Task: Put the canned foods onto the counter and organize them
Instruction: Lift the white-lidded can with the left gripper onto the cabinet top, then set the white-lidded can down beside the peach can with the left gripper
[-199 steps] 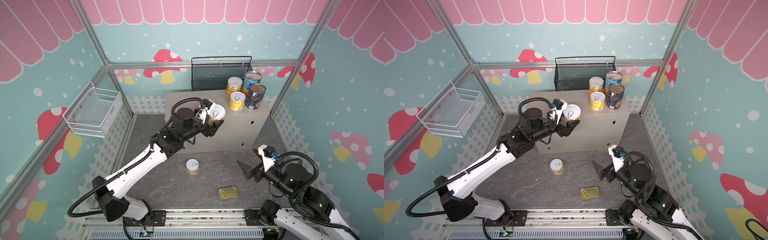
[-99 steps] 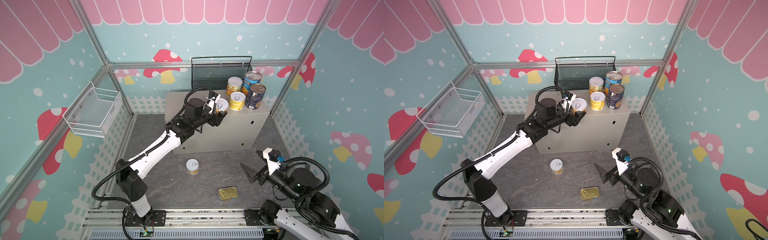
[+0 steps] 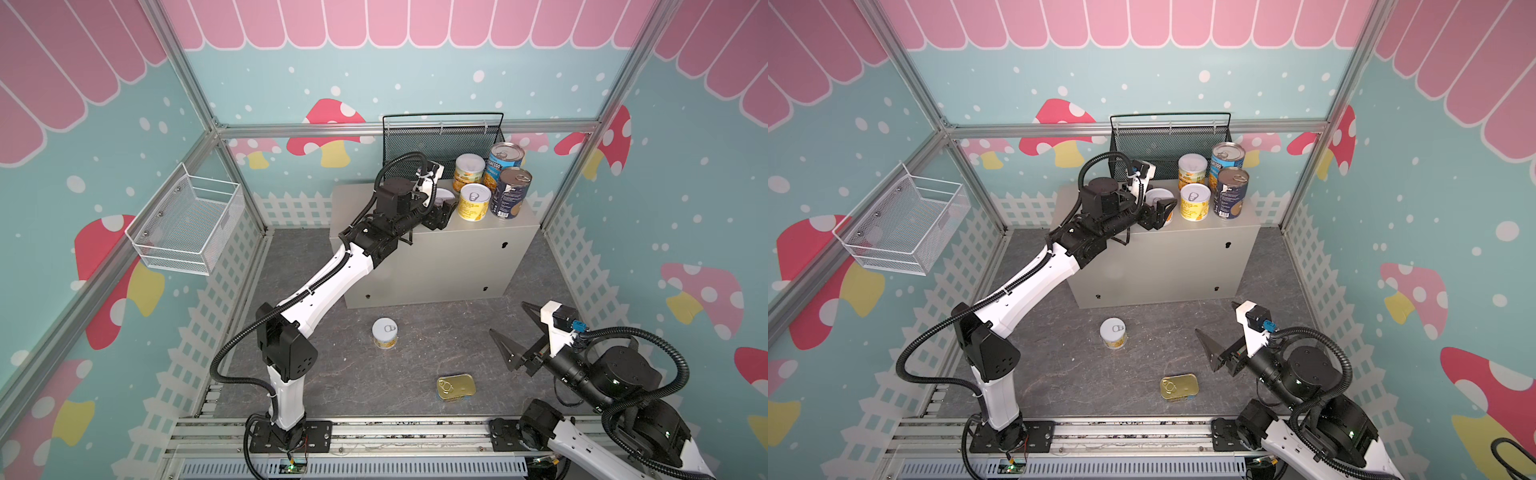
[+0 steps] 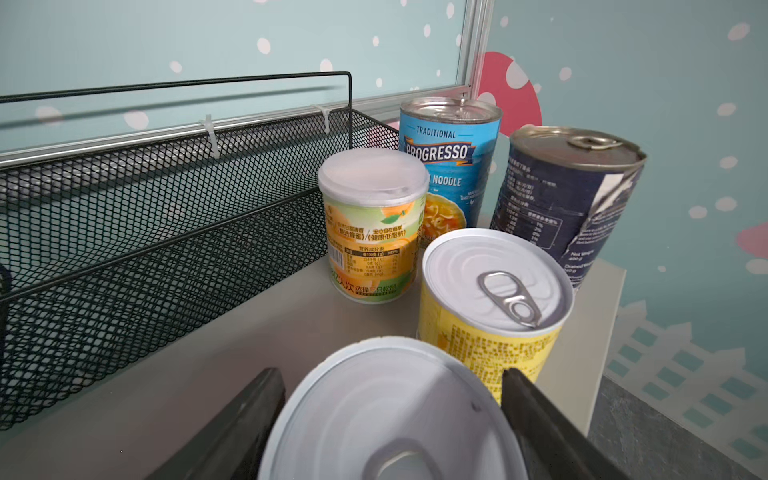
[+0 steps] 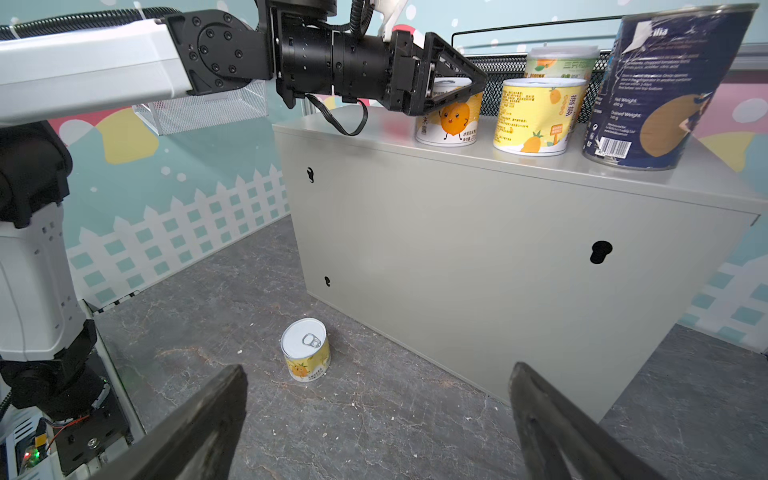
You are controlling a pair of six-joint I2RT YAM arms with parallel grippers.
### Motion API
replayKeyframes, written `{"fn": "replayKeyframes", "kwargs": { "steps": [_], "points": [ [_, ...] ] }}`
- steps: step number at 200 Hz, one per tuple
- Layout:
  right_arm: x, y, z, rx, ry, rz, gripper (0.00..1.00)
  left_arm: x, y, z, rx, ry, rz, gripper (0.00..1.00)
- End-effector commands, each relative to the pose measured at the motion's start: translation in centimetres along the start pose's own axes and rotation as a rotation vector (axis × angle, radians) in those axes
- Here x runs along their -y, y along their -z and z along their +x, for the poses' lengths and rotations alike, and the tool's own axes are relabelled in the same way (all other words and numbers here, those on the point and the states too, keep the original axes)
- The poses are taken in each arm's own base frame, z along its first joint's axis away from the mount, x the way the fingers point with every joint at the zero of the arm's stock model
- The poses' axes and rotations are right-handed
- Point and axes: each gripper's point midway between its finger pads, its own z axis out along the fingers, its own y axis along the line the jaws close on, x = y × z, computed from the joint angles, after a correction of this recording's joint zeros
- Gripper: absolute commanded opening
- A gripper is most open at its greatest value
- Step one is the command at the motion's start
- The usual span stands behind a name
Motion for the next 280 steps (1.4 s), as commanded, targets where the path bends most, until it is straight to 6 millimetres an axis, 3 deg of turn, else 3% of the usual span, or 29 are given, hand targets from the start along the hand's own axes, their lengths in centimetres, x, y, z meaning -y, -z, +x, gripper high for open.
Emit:
{"fn": "replayKeyframes", "kwargs": {
  "steps": [1, 37, 95, 133, 204, 280],
  "points": [
    [0.0, 0.7, -0.7, 0.020, 0.017, -0.002, 0.99, -1.0, -0.3, -0.2, 0.005, 0.001, -0.029, 0.81],
    [0.1, 0.5, -0.3, 0.006, 0.030, 0.006, 0.99, -0.9, 0.2, -0.2, 0.004, 0.006, -0.025, 0.80],
    [0.1, 0.4, -0.3, 0.003, 0.033, 0.002, 0.99, -0.6, 2.4, -0.1, -0.001, -0.016, -0.018, 0.88],
    [0.0, 0.4, -0.4, 0.006, 0.028, -0.001, 0.99, -1.0, 2.5, 0.4, -0.014, -0.017, -0.031, 0.87],
    [-0.1, 0.2, -0.5, 0.005, 0.010, -0.005, 0.99, -2.6, 1.1, 0.1, 0.004, -0.038, -0.081, 0.76],
    [0.0, -0.2, -0.4, 0.001, 0.000, 0.002, 0.99, -5.5, -3.1, 0.0, 0.020, -0.045, -0.126, 0.76]
  ]
}}
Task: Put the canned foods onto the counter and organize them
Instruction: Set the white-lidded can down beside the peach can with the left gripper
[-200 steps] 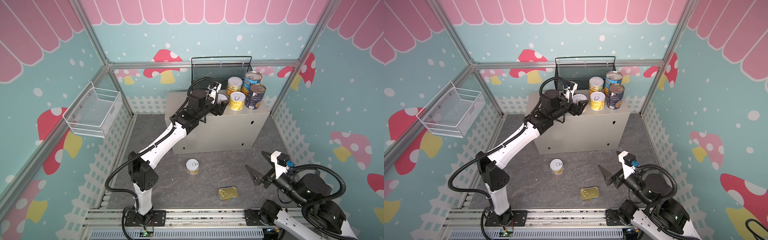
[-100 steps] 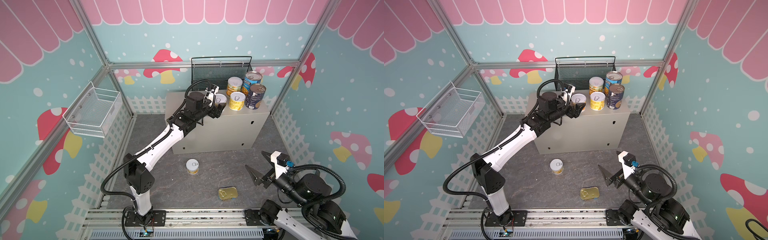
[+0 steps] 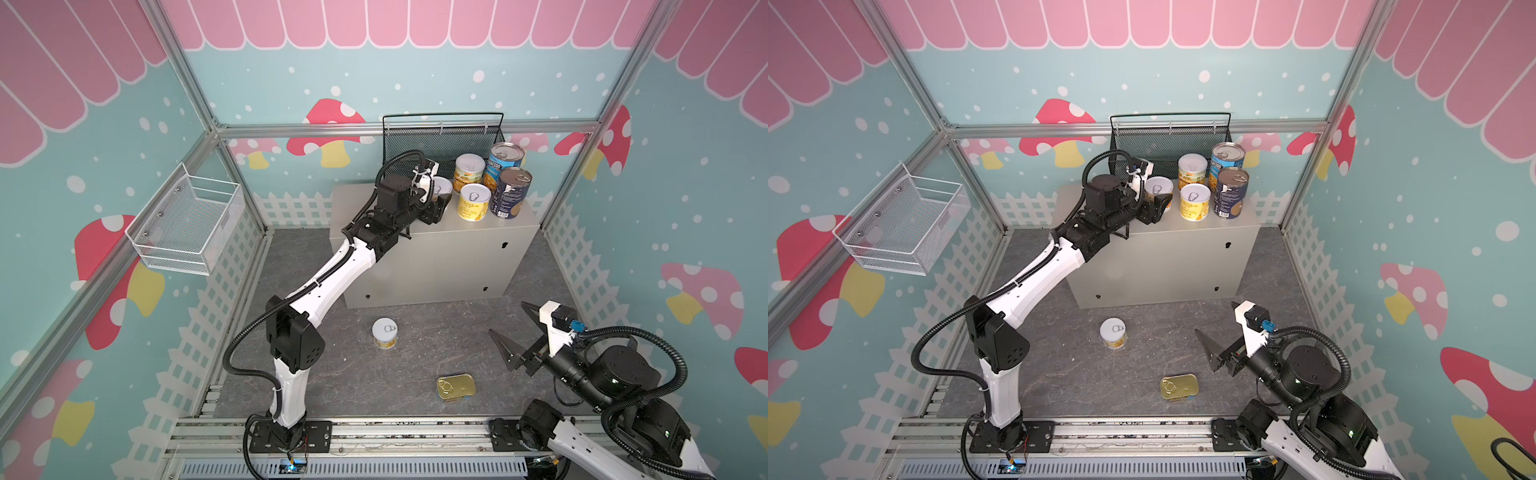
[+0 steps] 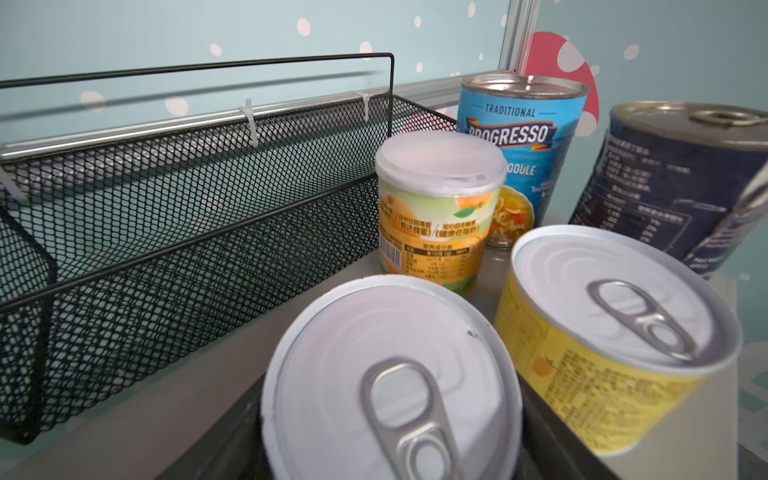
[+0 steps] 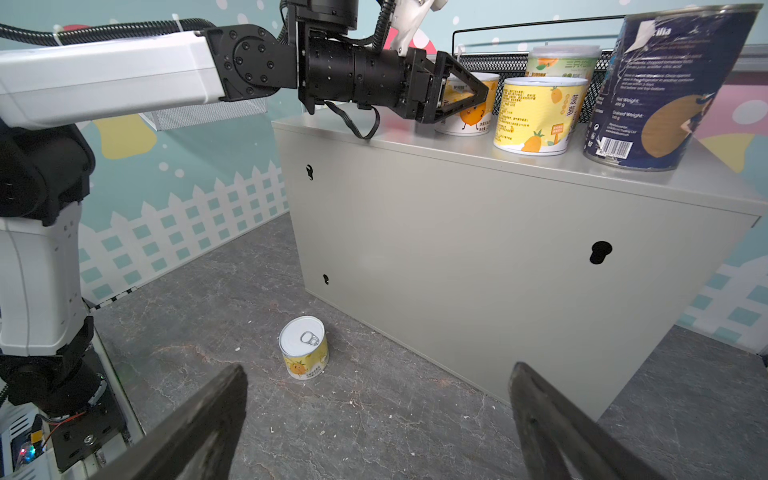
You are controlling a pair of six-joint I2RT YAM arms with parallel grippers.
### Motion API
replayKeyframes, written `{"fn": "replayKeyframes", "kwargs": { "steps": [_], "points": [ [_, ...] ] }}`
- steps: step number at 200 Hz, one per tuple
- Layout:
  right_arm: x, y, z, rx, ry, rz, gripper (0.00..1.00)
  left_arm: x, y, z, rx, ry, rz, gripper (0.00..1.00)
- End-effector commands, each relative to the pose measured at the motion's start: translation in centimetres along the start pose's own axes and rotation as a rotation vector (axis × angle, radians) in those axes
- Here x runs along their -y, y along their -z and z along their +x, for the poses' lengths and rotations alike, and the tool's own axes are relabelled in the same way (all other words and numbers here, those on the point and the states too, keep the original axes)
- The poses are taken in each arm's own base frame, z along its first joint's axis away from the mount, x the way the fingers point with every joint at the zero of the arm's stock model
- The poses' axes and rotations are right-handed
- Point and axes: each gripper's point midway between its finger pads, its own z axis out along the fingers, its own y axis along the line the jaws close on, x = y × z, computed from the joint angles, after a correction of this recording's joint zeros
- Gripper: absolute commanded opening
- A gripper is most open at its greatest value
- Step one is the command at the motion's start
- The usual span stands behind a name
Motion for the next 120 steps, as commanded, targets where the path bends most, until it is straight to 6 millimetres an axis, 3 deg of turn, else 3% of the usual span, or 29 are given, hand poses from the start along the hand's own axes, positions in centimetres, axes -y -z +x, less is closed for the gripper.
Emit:
{"fn": "replayKeyframes", "kwargs": {
  "steps": [1, 120],
  "points": [
    [0.0, 0.0, -0.6, 0.013, -0.007, 0.001, 0.99, -1.7, -0.7, -0.9, 0.023, -0.025, -0.044, 0.76],
    [0.2, 0.0, -0.5, 0.003, -0.006, 0.012, 0.99, -2.2, -3.3, -0.4, 0.021, -0.013, -0.003, 0.76]
  ]
}}
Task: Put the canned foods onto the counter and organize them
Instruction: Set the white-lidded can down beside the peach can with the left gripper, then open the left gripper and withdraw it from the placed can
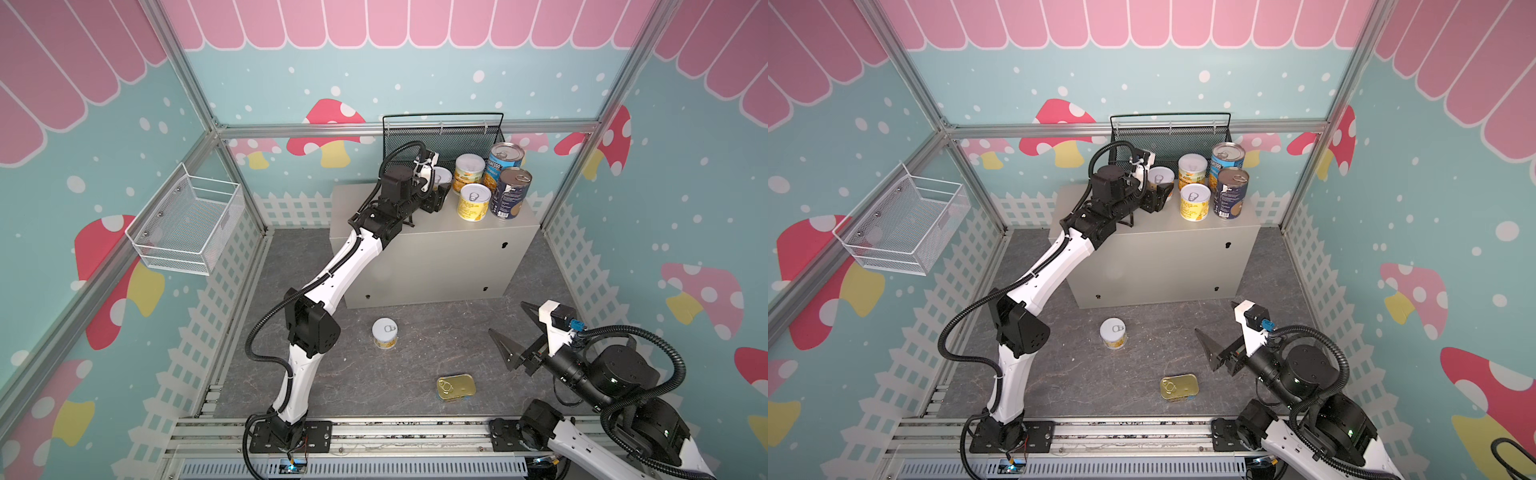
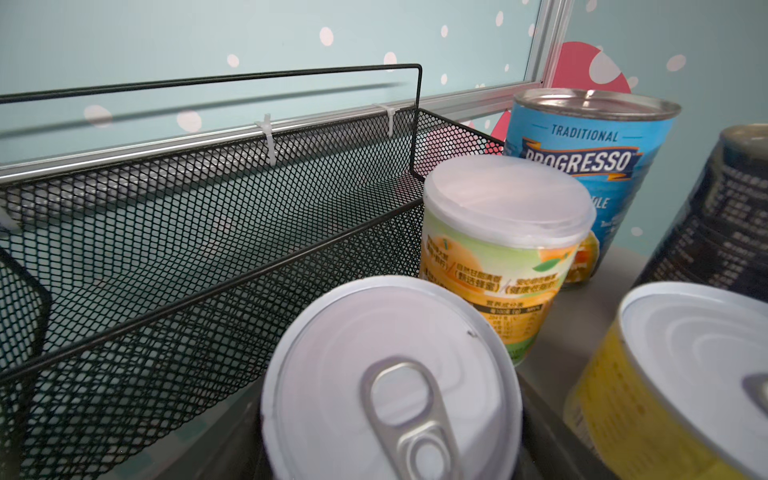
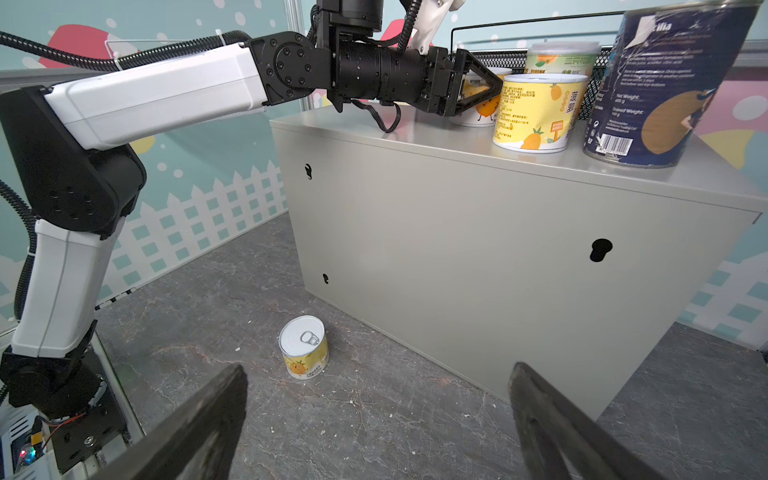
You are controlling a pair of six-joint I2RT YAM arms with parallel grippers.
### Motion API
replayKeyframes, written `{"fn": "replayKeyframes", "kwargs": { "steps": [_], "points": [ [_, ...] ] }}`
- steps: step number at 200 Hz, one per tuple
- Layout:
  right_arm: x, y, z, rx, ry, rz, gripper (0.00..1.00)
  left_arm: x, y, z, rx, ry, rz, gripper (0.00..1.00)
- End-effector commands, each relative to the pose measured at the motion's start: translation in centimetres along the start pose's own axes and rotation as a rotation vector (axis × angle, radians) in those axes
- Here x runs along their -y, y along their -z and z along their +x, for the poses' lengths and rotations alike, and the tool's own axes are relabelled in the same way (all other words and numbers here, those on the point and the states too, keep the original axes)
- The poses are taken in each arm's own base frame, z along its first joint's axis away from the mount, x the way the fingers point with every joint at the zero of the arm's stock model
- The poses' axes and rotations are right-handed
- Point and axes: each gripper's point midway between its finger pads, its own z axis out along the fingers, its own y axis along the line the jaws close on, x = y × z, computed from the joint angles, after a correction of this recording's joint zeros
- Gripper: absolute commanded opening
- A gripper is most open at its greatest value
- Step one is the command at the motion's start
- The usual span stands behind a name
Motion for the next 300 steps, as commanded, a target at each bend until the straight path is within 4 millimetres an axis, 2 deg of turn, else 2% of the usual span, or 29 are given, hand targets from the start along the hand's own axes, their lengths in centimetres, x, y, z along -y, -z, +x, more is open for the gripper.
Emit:
{"fn": "replayKeyframes", "kwargs": {
  "steps": [1, 148, 161, 177, 203, 255, 300],
  "points": [
    [0.2, 0.1, -0.5, 0.007, -0.002, 0.009, 0.99, -0.3, -0.5, -0.1, 0.004, -0.015, 0.008, 0.76],
    [0.4, 0.5, -0.6, 0.016, -0.002, 0.023, 0.99, -0.4, -1.5, 0.3, 0.008, 0.002, 0.030, 0.78],
    [0.4, 0.5, -0.6, 0.015, -0.002, 0.024, 0.99, -0.3, -1.4, 0.3, 0.006, 0.005, 0.039, 0.80],
    [0.5, 0.4, -0.6, 0.014, -0.002, 0.025, 0.99, -0.2, -1.2, 0.1, 0.008, 0.009, 0.045, 0.89],
    [0.4, 0.4, -0.6, 0.012, -0.002, 0.021, 0.99, -0.2, -0.4, -1.0, 0.024, 0.008, 0.036, 0.97],
    [0.4, 0.6, -0.8, 0.021, -0.009, 0.021, 0.99, -0.7, 1.7, -2.3, 0.042, -0.003, 0.000, 0.98],
    [0.4, 0.5, -0.7, 0.016, -0.008, 0.021, 0.99, -0.9, 5.2, -3.8, 0.082, -0.014, -0.020, 0.99]
  ]
}}
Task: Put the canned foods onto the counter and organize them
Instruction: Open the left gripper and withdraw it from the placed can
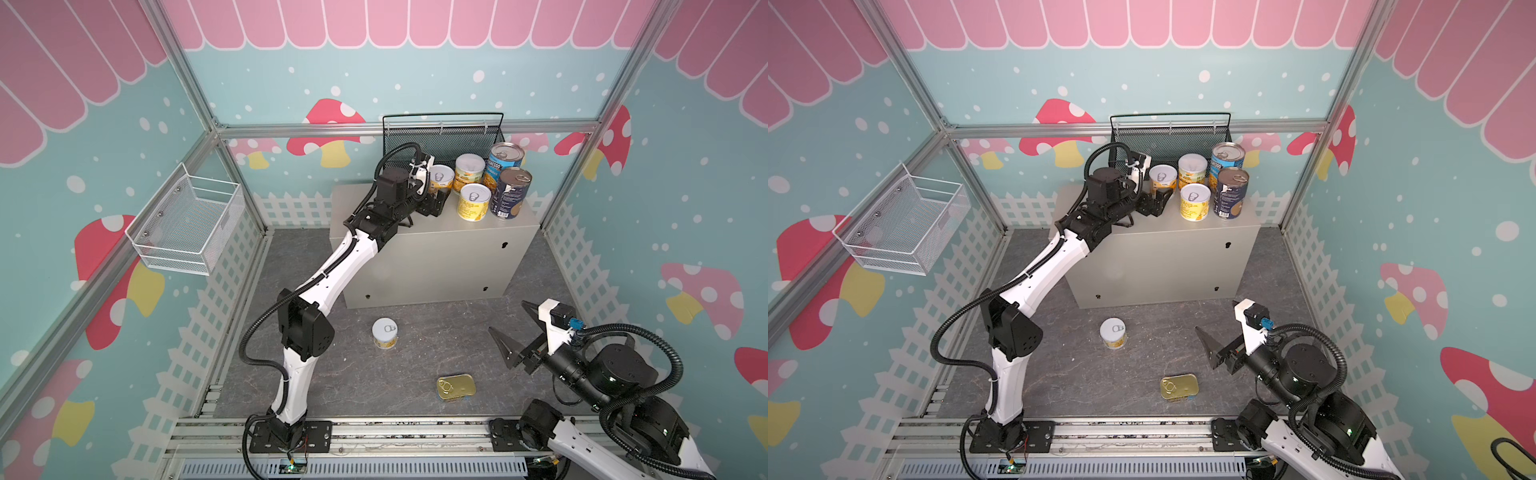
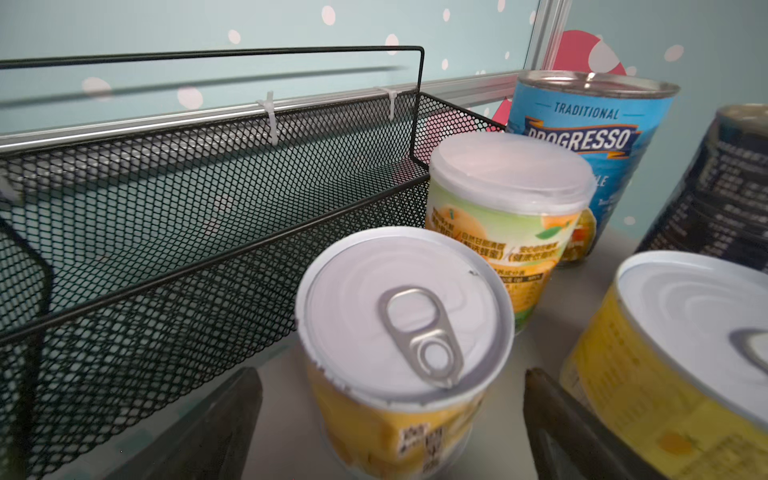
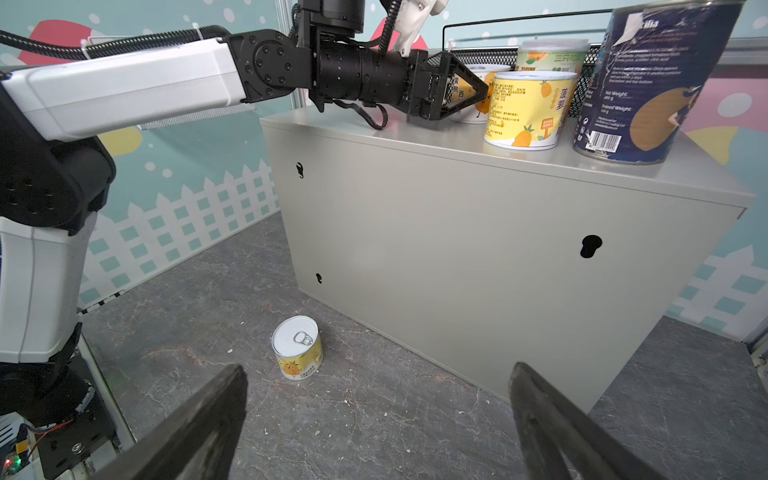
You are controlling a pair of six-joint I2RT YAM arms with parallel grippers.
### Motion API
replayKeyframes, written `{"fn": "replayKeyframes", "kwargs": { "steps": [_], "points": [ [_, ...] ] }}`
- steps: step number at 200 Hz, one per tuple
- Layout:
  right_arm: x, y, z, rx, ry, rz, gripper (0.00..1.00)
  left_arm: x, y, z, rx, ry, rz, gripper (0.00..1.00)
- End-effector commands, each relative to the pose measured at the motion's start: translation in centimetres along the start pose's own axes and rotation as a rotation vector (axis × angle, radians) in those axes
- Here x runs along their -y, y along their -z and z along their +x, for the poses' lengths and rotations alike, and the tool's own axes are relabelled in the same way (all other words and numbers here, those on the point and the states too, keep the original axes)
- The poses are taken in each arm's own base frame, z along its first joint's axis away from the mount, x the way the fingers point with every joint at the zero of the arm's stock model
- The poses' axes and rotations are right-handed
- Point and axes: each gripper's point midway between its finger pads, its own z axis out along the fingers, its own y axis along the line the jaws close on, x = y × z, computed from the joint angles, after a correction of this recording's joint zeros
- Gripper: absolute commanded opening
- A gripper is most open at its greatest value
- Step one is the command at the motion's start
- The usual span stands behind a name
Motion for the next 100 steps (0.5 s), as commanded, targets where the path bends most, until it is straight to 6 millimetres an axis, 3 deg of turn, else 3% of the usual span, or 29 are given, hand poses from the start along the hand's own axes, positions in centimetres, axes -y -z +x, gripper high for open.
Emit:
{"fn": "replayKeyframes", "kwargs": {
  "steps": [1, 53, 100],
  "points": [
    [0.1, 0.6, -0.8, 0.020, -0.008, -0.001, 1.00, -0.4, 3.3, -4.2, 0.104, -0.032, -0.024, 0.99],
    [-0.2, 0.2, -0.7, 0.005, -0.019, -0.012, 0.99, -0.7, 8.7, -3.5, 0.076, -0.046, -0.056, 0.99],
    [-1.2, -1.7, 0.6, -0.068, -0.038, -0.050, 1.00, -0.3, 17.0, -0.6, -0.010, -0.035, -0.090, 0.99]
  ]
}}
